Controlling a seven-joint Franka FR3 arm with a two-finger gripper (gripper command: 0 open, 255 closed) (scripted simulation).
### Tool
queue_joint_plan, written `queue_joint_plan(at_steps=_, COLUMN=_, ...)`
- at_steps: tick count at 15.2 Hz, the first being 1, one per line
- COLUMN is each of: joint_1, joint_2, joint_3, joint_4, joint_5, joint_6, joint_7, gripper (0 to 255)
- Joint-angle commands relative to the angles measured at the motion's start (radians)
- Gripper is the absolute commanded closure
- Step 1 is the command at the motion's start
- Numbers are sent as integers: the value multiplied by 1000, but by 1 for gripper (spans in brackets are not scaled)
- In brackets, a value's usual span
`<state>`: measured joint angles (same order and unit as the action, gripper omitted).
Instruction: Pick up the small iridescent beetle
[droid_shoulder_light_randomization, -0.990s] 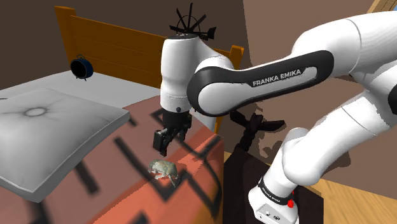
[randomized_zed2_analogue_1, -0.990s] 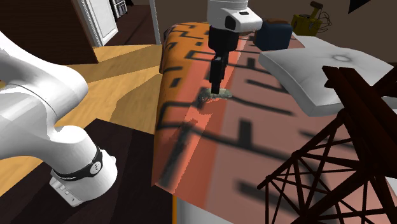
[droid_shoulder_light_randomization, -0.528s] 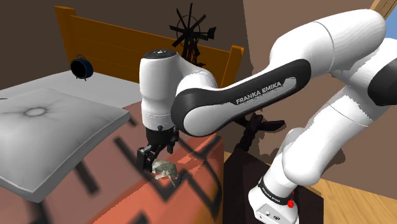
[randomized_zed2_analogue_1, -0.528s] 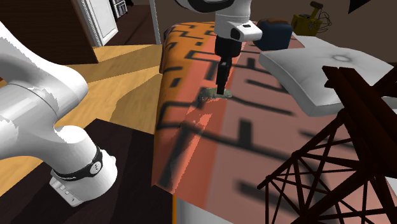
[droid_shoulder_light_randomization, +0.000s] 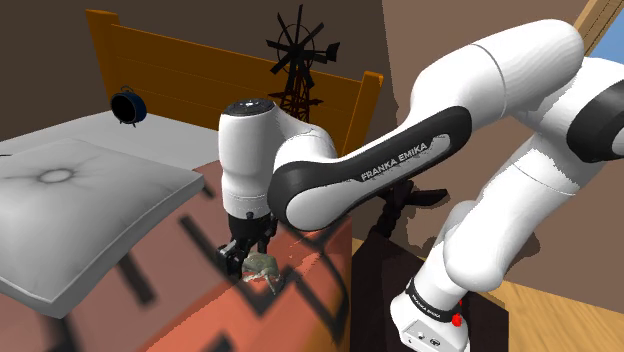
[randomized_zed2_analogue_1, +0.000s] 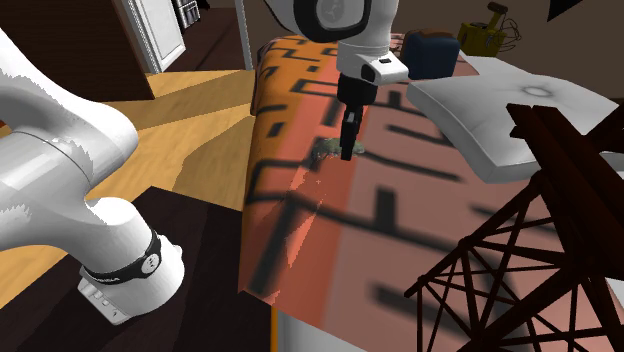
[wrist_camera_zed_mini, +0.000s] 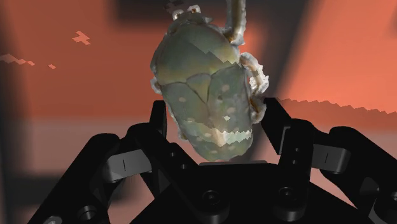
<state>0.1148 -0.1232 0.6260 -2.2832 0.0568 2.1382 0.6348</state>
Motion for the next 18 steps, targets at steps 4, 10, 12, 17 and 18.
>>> queue_joint_plan(at_steps=4, joint_1=0, joint_2=0, joint_3=0, joint_4=-1, joint_5=0, joint_6=1, joint_7=0, gripper=255)
queue_joint_plan(at_steps=10, joint_1=0, joint_2=-14, joint_3=-4, joint_4=15, joint_5=8, joint_6=-27, joint_7=-7, gripper=255)
queue_joint_plan(at_steps=12, joint_1=1, joint_2=-29, joint_3=-8, joint_4=30, joint_5=16, joint_6=-55, joint_7=-14, gripper=255)
queue_joint_plan(at_steps=17, joint_1=2, joint_2=-59, joint_3=-17, joint_4=73, joint_5=31, joint_6=-124, joint_7=-28, gripper=255)
queue_joint_plan(at_steps=18, joint_1=2, joint_2=-65, joint_3=-19, joint_4=82, joint_5=33, joint_6=-138, joint_7=-30, gripper=255)
